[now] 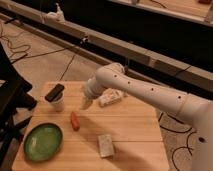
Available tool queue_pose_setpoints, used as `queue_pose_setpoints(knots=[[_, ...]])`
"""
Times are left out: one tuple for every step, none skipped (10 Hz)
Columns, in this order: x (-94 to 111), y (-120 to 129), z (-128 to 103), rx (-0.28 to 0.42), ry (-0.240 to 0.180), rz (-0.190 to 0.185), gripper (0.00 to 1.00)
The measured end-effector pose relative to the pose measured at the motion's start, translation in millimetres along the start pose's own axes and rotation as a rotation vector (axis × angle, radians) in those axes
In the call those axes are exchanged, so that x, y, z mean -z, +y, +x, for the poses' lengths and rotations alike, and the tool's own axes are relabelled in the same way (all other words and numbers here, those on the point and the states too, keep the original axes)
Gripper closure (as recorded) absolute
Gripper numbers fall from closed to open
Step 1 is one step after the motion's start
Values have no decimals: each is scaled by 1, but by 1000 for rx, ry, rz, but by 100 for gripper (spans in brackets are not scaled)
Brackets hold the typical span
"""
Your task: Drag the pepper across the table
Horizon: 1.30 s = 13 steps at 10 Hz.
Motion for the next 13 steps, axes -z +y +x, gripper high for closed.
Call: queue_pose_setpoints(knots=[[-13,8,2,-22,-16,-22,34],[-26,15,2,-39,-34,-42,34],[-35,19,0,-56,-59,-54,34],[-47,26,-2,-86,-101,-68,34],[-58,31,-4,-109,-138,-81,34],[-67,35,-5,-121,-164,-92,34],[-77,40,-9,-135,-200,-106,34],[-89,47,-10,-159,-247,-121,34],[-101,54,-8,-180,-277,-135,34],[-110,59,-4,-195,-292,-147,34],[-118,64,1,-206,-298,-156,34],[-127,70,10,-221,-295,-167,34],[-132,73,16,-226,-287,-170,34]])
